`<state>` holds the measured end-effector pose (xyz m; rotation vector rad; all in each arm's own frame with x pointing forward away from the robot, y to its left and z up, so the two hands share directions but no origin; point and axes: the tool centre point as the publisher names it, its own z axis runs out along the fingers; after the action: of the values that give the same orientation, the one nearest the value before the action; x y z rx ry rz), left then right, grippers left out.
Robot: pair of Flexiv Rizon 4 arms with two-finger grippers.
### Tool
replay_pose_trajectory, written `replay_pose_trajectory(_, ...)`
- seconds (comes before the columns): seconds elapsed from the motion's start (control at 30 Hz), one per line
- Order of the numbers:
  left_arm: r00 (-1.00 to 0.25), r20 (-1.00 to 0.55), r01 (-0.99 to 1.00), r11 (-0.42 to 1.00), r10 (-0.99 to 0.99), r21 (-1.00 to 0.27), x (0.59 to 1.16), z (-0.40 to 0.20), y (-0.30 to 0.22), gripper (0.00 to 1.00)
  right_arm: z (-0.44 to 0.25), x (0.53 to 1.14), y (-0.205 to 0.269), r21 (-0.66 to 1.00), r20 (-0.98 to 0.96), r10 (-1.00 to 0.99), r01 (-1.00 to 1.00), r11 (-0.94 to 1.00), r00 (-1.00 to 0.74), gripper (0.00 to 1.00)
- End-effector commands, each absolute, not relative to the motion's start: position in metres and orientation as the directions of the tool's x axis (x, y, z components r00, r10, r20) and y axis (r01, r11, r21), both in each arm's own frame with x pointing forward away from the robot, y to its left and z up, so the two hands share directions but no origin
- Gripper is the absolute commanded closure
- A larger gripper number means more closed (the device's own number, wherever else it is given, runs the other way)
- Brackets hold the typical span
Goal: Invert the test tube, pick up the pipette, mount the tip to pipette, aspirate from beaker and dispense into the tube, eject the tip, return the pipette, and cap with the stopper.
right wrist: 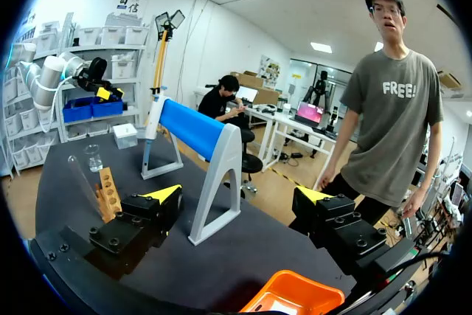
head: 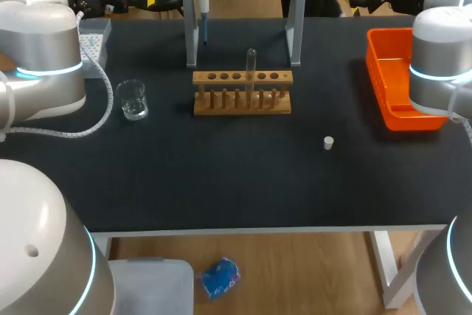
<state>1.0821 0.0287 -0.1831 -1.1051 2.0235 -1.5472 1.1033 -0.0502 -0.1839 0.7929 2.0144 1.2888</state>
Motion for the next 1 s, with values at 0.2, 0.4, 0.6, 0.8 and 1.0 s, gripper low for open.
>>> replay_pose_trajectory(0.2,-0.629,0.17,-0.363,0.093,-0.759,-0.927,1.082,-0.183,0.029,0.0,-0.184,1.104,-0.05,0.925,-0.174,0.754,0.158,0.346,-0.633,0.0)
replay_pose_trajectory(0.4,-0.629,0.17,-0.363,0.093,-0.759,-0.927,1.082,-0.183,0.029,0.0,-0.184,1.104,-0.05,0.925,-0.174,0.754,0.158,0.346,-0.633,0.0)
replay_pose_trajectory(0.6,-0.629,0.17,-0.363,0.093,-0.759,-0.927,1.082,-0.183,0.029,0.0,-0.184,1.104,-0.05,0.925,-0.174,0.754,0.158,0.346,-0.633,0.0)
replay_pose_trajectory(0.8,-0.737,0.107,-0.259,0.132,-0.667,-0.957,1.052,-0.165,0.01,0.0,-0.18,1.097,-0.047,0.936,-0.159,0.724,0.13,0.327,-0.671,0.0)
replay_pose_trajectory(1.0,-0.832,0.03,-0.165,0.196,-0.553,-0.967,0.999,-0.157,-0.01,0.0,-0.175,1.062,-0.042,0.966,-0.074,0.626,0.101,0.239,-0.776,0.0)
